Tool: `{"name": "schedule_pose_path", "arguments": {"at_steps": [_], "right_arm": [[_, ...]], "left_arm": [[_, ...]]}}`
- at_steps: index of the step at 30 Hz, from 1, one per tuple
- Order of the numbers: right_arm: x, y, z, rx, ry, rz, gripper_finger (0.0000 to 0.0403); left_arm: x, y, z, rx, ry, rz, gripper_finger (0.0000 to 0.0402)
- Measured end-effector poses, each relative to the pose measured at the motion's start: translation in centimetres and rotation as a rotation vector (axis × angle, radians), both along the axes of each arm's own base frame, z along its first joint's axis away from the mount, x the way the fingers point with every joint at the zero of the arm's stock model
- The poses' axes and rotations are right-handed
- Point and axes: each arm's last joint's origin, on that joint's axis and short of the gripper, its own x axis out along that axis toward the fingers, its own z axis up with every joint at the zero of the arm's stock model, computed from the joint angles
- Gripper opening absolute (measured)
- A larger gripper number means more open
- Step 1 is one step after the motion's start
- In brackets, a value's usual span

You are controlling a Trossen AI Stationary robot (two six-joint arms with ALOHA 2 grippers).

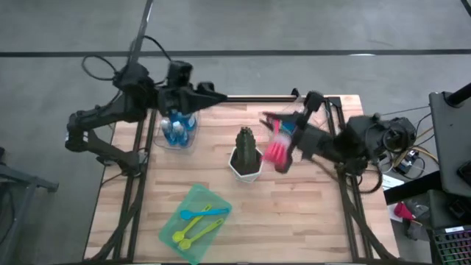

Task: Pick & Place Kitchen Sink Supplies
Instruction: Put the orange dish brush into the green bin

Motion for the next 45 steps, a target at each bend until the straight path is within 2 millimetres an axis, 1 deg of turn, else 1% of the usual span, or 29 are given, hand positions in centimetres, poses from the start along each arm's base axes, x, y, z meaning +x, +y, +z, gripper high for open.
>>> {"name": "schedule_pose_path", "arguments": {"at_steps": [3, 5, 8, 10, 14, 18, 23, 25, 28, 30, 34, 38, 40, 42, 45], "right_arm": [[-0.5, -0.2, 1.0, 0.125, -0.08, 0.04, 0.0056], [-0.9, -0.3, 1.7, 0.218, -0.136, 0.087, 0.0056], [-1.3, -0.2, 2.5, 0.377, -0.211, 0.215, 0.0057], [-1.6, -0.1, 2.9, 0.482, -0.235, 0.317, 0.0057], [-0.9, 0.0, 2.6, 0.654, -0.218, 0.453, 0.0057], [0.9, 0.6, 1.0, 0.761, -0.148, 0.458, 0.0058], [3.1, 0.8, -1.1, 0.892, -0.077, 0.405, 0.0058], [4.0, 0.8, -1.8, 0.927, -0.064, 0.392, 0.0058], [5.6, 1.3, -2.8, 0.948, -0.037, 0.432, 0.0058], [6.8, 1.8, -3.7, 0.974, -0.01, 0.451, 0.0058], [8.7, 2.7, -5.8, 1.012, 0.05, 0.451, 0.0059], [10.0, 3.2, -7.3, 1.021, 0.112, 0.468, 0.0059], [10.4, 3.5, -8.2, 1.021, 0.185, 0.477, 0.0059], [11.0, 3.8, -9.6, 1.008, 0.274, 0.463, 0.0059], [12.0, 4.3, -11.9, 0.93, 0.394, 0.419, 0.0059]], "left_arm": [[-0.9, 0.0, 0.4, 0.23, -0.085, 0.12, 0.0185], [-1.4, -0.1, 0.7, 0.318, -0.123, 0.163, 0.0186], [-2.1, -0.3, 1.0, 0.408, -0.174, 0.212, 0.0186], [-2.2, -0.4, 1.1, 0.466, -0.201, 0.238, 0.0185], [-1.8, -0.6, 0.9, 0.509, -0.21, 0.251, 0.0185], [-1.5, -1.0, 0.8, 0.507, -0.21, 0.235, 0.0184], [-1.4, -1.5, 0.8, 0.499, -0.21, 0.226, 0.0184], [-1.3, -1.7, 0.7, 0.496, -0.211, 0.214, 0.0184], [-1.4, -2.0, 0.8, 0.478, -0.209, 0.196, 0.0183], [-2.0, -2.1, 1.1, 0.454, -0.213, 0.186, 0.0183], [-3.8, -2.1, 1.9, 0.445, -0.253, 0.193, 0.0183], [-5.6, -2.3, 2.5, 0.431, -0.282, 0.193, 0.0183], [-6.8, -2.3, 3.0, 0.403, -0.296, 0.19, 0.0183], [-8.0, -2.3, 3.4, 0.37, -0.316, 0.183, 0.0183], [-9.4, -2.4, 3.8, 0.327, -0.329, 0.162, 0.0183]]}}
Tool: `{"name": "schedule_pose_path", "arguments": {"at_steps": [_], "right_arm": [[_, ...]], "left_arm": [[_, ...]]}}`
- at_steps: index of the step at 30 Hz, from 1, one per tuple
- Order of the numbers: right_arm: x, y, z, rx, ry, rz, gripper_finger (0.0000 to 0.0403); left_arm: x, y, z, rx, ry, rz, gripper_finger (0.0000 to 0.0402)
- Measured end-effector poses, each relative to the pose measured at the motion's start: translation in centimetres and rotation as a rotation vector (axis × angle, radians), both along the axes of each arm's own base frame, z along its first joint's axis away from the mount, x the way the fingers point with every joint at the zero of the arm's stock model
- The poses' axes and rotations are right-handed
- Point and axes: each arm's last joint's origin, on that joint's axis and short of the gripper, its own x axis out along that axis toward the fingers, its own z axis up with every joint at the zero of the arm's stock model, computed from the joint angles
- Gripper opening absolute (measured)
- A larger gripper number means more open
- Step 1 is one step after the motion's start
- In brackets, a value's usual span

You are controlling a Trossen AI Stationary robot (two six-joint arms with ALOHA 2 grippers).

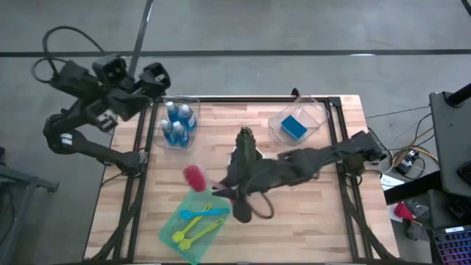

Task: Pick & Place Kitchen Sink Supplies
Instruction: Put the orange dish brush into the green bin

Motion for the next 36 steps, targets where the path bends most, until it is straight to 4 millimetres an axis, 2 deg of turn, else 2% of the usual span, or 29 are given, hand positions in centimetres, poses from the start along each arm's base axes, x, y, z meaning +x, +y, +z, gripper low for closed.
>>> {"name": "schedule_pose_path", "arguments": {"at_steps": [6, 11, 20, 27, 31, 36], "right_arm": [[2.4, 1.2, -3.8, -0.175, 0.069, 0.108, 0.0059], [4.5, 2.0, -8.0, -0.321, 0.142, 0.183, 0.0059], [7.2, 3.2, -15.9, -0.457, 0.337, 0.289, 0.0059], [8.8, 4.1, -18.9, -0.478, 0.497, 0.322, 0.0059], [10.1, 4.6, -18.2, -0.432, 0.496, 0.3, 0.0059], [10.0, 4.6, -19.6, -0.39, 0.537, 0.306, 0.0059]], "left_arm": [[-1.8, -0.1, 0.4, -0.059, -0.007, -0.051, 0.0183], [-3.0, -0.2, 0.7, -0.077, -0.023, -0.069, 0.0183], [-2.9, -0.2, 0.5, -0.107, 0.026, -0.092, 0.0183], [-2.6, -0.2, 0.3, -0.113, 0.052, -0.095, 0.0183], [-2.6, -0.2, 0.3, -0.113, 0.052, -0.095, 0.0183], [-2.6, -0.2, 0.2, -0.114, 0.066, -0.096, 0.0183]]}}
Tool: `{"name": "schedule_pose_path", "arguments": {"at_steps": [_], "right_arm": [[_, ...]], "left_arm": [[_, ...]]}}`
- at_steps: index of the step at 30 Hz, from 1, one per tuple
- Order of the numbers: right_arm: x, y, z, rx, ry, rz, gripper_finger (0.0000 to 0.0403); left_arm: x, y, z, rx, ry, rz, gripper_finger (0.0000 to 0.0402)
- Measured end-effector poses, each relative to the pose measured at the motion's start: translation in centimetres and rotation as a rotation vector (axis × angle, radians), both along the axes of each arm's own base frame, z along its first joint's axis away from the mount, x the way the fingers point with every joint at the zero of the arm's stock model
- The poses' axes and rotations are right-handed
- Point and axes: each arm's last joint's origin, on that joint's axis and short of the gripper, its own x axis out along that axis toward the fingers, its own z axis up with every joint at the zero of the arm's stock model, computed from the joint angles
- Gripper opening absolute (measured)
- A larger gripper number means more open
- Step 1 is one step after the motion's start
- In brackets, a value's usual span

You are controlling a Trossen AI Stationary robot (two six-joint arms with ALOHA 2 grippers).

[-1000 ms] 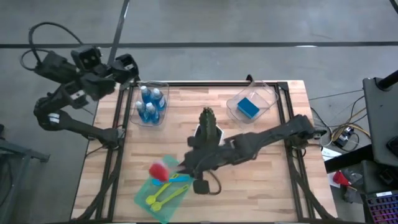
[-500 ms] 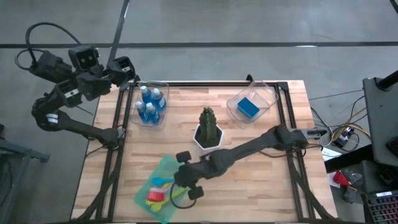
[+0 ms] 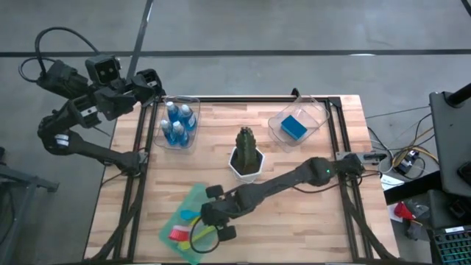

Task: Pick & Place Kitchen Sink Supplies
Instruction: Put the orange dish brush into the green bin

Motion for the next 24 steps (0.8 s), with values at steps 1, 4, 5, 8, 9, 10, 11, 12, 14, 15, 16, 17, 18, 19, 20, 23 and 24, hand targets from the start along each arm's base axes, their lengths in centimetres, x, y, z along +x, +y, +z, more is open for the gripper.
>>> {"name": "schedule_pose_path", "arguments": {"at_steps": [1, 4, 5, 8, 9, 10, 11, 12, 14, 15, 16, 17, 18, 19, 20, 23, 24], "right_arm": [[-0.1, 0.0, -0.1, 0.0, 0.019, -0.005, 0.0059], [-0.2, -0.1, -0.5, -0.01, 0.03, 0.007, 0.0059], [-0.2, -0.1, -0.6, -0.014, 0.028, 0.014, 0.0059], [-0.1, 0.0, -0.9, -0.01, 0.014, 0.014, 0.0059], [0.0, 0.0, -0.9, -0.008, 0.01, 0.014, 0.0059], [0.0, -0.1, -1.0, -0.009, 0.012, 0.012, 0.0059], [0.0, -0.1, -1.1, -0.007, 0.016, 0.008, 0.0059], [0.0, -0.1, -1.2, -0.004, 0.02, 0.001, 0.0059], [0.0, -0.2, -1.3, -0.001, 0.022, -0.005, 0.0059], [0.0, -0.2, -1.3, -0.001, 0.021, -0.005, 0.0059], [0.0, -0.2, -1.2, -0.003, 0.016, -0.007, 0.0059], [0.1, -0.1, -0.9, -0.01, 0.005, -0.005, 0.0059], [0.1, 0.0, -0.6, -0.021, -0.009, 0.0, 0.0059], [0.2, 0.1, -0.2, -0.038, -0.028, 0.008, 0.0059], [0.2, 0.2, 0.3, -0.049, -0.049, 0.013, 0.0059], [0.5, 0.4, 1.5, -0.049, -0.109, 0.019, 0.0059], [0.5, 0.4, 1.8, -0.043, -0.129, 0.01, 0.0059]], "left_arm": [[0.0, 0.0, 0.0, 0.0, 0.0, 0.0, 0.0183], [0.0, 0.0, 0.0, 0.0, 0.005, 0.0, 0.0183], [0.0, 0.0, -0.1, 0.0, 0.007, 0.0, 0.0183], [0.2, 0.0, -0.2, 0.0, 0.013, 0.001, 0.0183], [0.2, 0.0, -0.3, 0.0, 0.017, 0.001, 0.0183], [0.3, 0.0, -0.4, -0.001, 0.021, 0.0, 0.0183], [0.4, 0.0, -0.4, -0.002, 0.024, 0.0, 0.0183], [0.4, 0.0, -0.4, -0.003, 0.026, -0.001, 0.0183], [0.5, 0.0, -0.5, -0.003, 0.028, -0.001, 0.0183], [0.5, 0.0, -0.5, -0.003, 0.028, -0.001, 0.0183], [0.5, 0.0, -0.5, -0.003, 0.027, -0.001, 0.0183], [0.5, 0.0, -0.5, -0.003, 0.027, -0.001, 0.0183], [0.5, 0.0, -0.5, -0.003, 0.027, -0.001, 0.0183], [0.5, 0.0, -0.5, -0.003, 0.027, -0.001, 0.0183], [0.5, 0.0, -0.4, -0.003, 0.027, -0.001, 0.0183], [0.5, 0.0, -0.5, -0.003, 0.027, 0.0, 0.0183], [0.5, 0.0, -0.5, -0.003, 0.027, -0.001, 0.0183]]}}
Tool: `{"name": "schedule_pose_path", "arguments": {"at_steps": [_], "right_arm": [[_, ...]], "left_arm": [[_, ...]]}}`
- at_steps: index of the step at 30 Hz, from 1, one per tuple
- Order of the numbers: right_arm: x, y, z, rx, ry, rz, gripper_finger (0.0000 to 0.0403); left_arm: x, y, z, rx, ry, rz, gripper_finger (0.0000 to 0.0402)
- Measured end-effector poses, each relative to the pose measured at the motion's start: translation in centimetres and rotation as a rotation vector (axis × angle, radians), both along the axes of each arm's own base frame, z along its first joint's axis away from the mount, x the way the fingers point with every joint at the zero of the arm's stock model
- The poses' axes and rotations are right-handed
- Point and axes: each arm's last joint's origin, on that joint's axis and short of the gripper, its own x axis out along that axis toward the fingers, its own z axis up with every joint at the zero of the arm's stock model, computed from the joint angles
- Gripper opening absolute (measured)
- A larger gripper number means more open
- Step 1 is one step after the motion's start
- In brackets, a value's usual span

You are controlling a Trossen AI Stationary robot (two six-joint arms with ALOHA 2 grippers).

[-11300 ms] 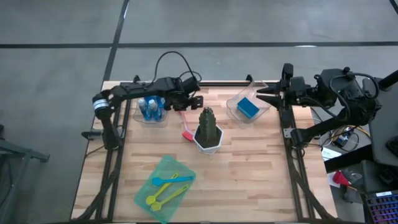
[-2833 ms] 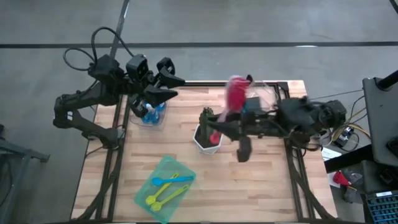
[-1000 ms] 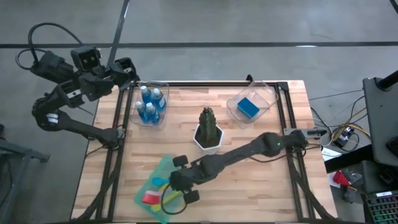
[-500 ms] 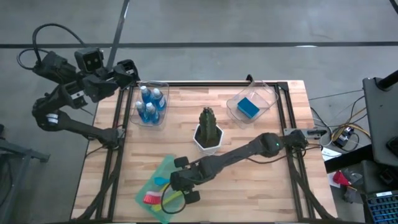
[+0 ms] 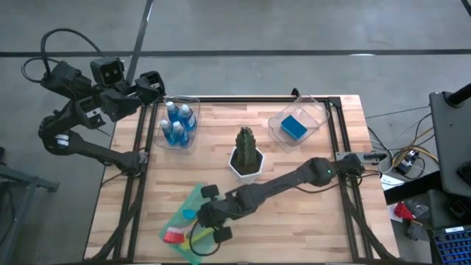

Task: Pick & Place Kitchen Sink Supplies
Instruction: Put the orange dish brush into the green bin, then return to Home Position

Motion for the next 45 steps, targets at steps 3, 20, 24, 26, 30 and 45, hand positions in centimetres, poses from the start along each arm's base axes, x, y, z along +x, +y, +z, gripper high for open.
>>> {"name": "schedule_pose_path", "arguments": {"at_steps": [3, 20, 24, 26, 30, 45], "right_arm": [[0.0, -0.1, 0.1, 0.011, -0.004, -0.022, 0.0059], [0.3, -0.6, -5.0, -0.022, 0.153, -0.012, 0.0079], [0.3, -0.6, -5.1, -0.026, 0.159, -0.011, 0.0115], [0.2, -0.6, -5.1, -0.025, 0.16, -0.013, 0.0135], [0.3, -0.6, -4.7, -0.024, 0.146, -0.02, 0.0171], [-0.9, -2.4, 3.5, 0.047, 0.002, -0.061, 0.0147]], "left_arm": [[0.0, 0.0, 0.0, 0.001, 0.0, -0.001, 0.0183], [-0.1, 0.0, -0.2, 0.005, 0.022, -0.014, 0.0183], [-0.2, -0.1, -0.1, -0.008, 0.025, -0.024, 0.0183], [-0.2, -0.1, -0.1, -0.008, 0.024, -0.024, 0.0183], [-0.3, -0.1, -0.1, -0.008, 0.023, -0.024, 0.0183], [0.3, 0.1, -0.8, -0.006, 0.102, 0.052, 0.0176]]}}
